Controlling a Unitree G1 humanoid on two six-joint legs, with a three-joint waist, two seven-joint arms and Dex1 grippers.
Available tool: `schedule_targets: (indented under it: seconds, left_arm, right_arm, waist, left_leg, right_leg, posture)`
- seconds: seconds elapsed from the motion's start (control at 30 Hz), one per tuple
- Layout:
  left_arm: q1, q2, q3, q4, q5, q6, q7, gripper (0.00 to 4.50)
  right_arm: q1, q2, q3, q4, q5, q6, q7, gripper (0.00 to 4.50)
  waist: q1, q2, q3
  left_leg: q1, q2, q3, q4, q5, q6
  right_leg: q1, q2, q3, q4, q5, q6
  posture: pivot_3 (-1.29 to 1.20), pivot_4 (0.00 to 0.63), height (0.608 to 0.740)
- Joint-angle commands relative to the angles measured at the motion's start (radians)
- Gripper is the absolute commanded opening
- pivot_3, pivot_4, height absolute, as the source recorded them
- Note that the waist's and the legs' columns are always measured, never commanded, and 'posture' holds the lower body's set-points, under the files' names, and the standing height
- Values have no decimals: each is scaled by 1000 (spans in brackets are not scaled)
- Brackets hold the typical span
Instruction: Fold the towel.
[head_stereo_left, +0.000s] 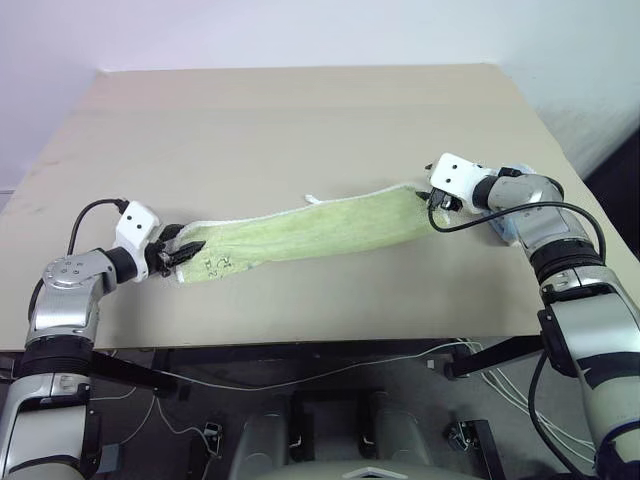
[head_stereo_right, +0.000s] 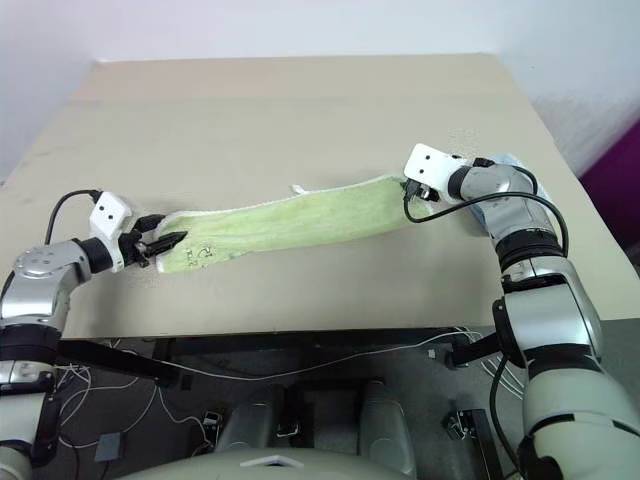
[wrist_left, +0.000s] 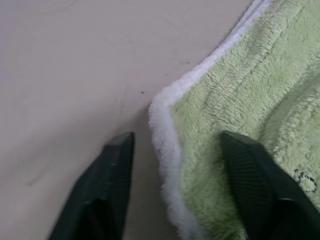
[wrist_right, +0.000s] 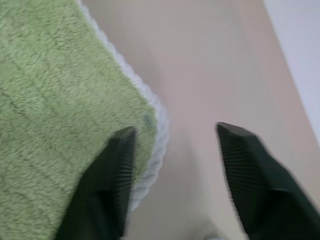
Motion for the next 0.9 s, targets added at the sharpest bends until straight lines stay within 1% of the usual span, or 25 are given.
schedule_targets:
  seconds: [0.03, 0.07, 0.1, 0.17, 0.2, 0.23, 0.33, 0.4, 0.43, 0.5, 0.57, 0.67, 0.77, 0.9]
  left_arm:
    - [21, 17, 44, -37, -13, 3, 23, 4103]
    - [30, 21, 48, -41, 3, -15, 53, 4470]
    - [38, 25, 50, -47, 15, -23, 74, 4490]
    - [59, 24, 69, -75, -9, -13, 77, 4490]
    - [70, 23, 82, -93, -19, -10, 85, 4490]
    - [79, 22, 92, -107, -20, -11, 97, 4490]
    - [99, 26, 130, -138, -34, -18, 124, 4490]
    - [105, 24, 157, -158, -58, -3, 129, 4490]
    - [107, 23, 164, -165, -64, 3, 129, 4490]
    - [115, 24, 182, -182, -79, 3, 130, 4490]
    - [128, 29, 192, -202, -83, -17, 120, 4490]
    - [145, 36, 193, -240, -99, -7, 90, 4490]
    - [169, 35, 181, -312, -135, 5, 33, 4490]
    - [223, 27, 143, -466, -213, 75, -58, 4490]
  right_arm:
    - [-15, -24, -32, -27, 11, -23, -22, 4063]
    - [-4, -35, -44, -52, 19, -23, -33, 4442]
    - [7, -44, -57, -78, 28, -21, -44, 4477]
    - [49, -60, -98, -161, 67, 1, -45, 4477]
    - [86, -59, -136, -232, 120, 46, -22, 4477]
    - [124, -56, -173, -306, 174, 102, 1, 4477]
    - [290, -38, -279, -630, 371, 400, 73, 4477]
    - [385, -23, -323, -808, 475, 580, 78, 4477]
    - [412, -18, -338, -865, 508, 645, 71, 4477]
    - [487, 24, -414, -996, 681, 912, 29, 4477]
    - [531, 77, -511, -1075, 842, 1133, -43, 4477]
    - [555, 148, -641, -1114, 996, 1338, -171, 4477]
    - [568, 225, -763, -1095, 1098, 1476, -313, 4477]
    - [581, 296, -838, -1086, 1141, 1550, -456, 4477]
  waist:
    - [0, 0, 0]
    - [0, 0, 0]
    - [1, 0, 0]
    - [2, 0, 0]
    - [3, 0, 0]
    - [4, 0, 0]
    - [5, 0, 0]
    - [6, 0, 0]
    - [6, 0, 0]
    - [6, 0, 0]
    - [7, -1, 0]
    - [7, -1, 0]
    - [8, -1, 0]
    - [5, 0, -1]
  left_leg:
    - [0, 0, 0, 0, 0, 0]
    - [0, 0, 0, 0, 0, 0]
    - [0, 0, 0, 0, 0, 0]
    - [0, 0, 0, 0, 0, 0]
    - [0, 0, -1, 0, 0, 0]
    - [0, 0, -2, 0, 0, 0]
    - [0, 0, -4, 0, 0, 0]
    - [0, 0, -5, 0, 0, 0]
    - [0, 0, -6, 0, -1, 1]
    - [1, 0, -6, 0, -3, 4]
    - [1, 0, -7, 0, -3, 4]
    - [1, 0, -8, 0, -5, 2]
    - [0, 0, -9, -1, -6, 1]
    - [0, -1, -9, -3, -6, 1]
  right_leg:
    - [0, 0, 0, 0, 0, 0]
    - [0, 0, 0, 0, 0, 0]
    - [0, 0, 0, 0, 0, 0]
    - [0, 0, 0, 0, 0, 0]
    - [0, -1, 0, 0, 0, 0]
    - [0, -1, 0, 0, 0, 0]
    - [1, -2, 0, 0, 0, 0]
    - [1, -3, 0, 0, 0, 0]
    - [1, -3, 0, 0, 0, 0]
    - [1, -4, 0, 1, 0, 0]
    - [1, -4, 0, 0, 0, 0]
    - [1, -6, 0, 0, 1, -2]
    - [0, -6, 1, -1, 1, -2]
    - [0, -7, 1, -2, 1, -4]
  posture:
    - [0, 150, 740]
    - [0, 150, 740]
    - [0, 150, 740]
    - [0, 150, 740]
    - [0, 150, 740]
    - [0, 150, 740]
    - [0, 150, 740]
    - [0, 150, 740]
    - [0, 150, 740]
    - [0, 150, 740]
    - [0, 150, 740]
    - [0, 150, 740]
    - [0, 150, 740]
    - [0, 150, 740]
